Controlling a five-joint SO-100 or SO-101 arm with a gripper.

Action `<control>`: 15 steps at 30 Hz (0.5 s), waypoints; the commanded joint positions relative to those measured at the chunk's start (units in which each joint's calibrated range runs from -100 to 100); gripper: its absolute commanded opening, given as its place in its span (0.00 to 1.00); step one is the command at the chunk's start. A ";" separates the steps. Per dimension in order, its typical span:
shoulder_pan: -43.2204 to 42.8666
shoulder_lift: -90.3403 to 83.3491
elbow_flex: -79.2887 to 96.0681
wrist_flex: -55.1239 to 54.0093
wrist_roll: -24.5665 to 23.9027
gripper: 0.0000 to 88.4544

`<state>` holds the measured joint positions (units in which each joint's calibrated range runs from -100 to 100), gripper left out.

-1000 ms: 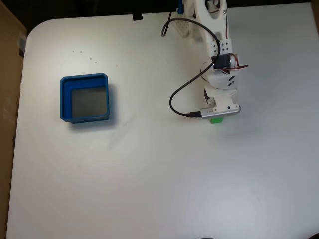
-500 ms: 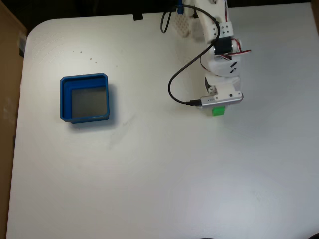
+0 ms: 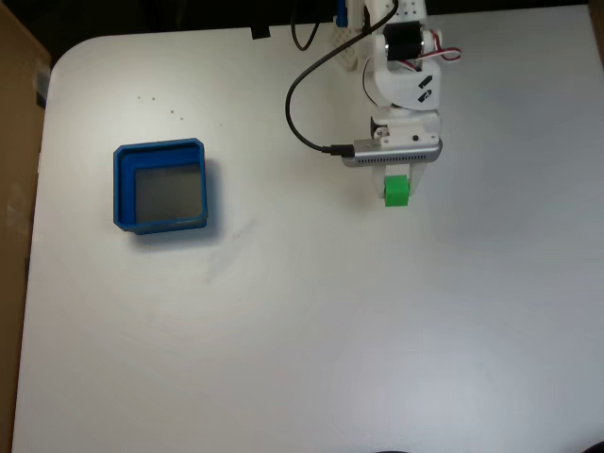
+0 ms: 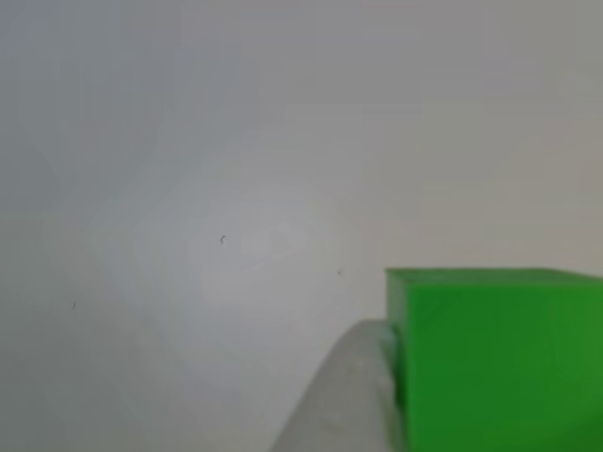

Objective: Pick up green cube and drop it in the blue box

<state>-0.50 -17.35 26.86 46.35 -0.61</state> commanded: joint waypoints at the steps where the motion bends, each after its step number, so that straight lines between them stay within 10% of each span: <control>1: 2.95 -6.01 -3.10 0.17 0.05 0.02; 15: 14.52 -9.60 -3.46 4.62 0.05 0.02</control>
<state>10.31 -24.09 26.86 50.47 -0.61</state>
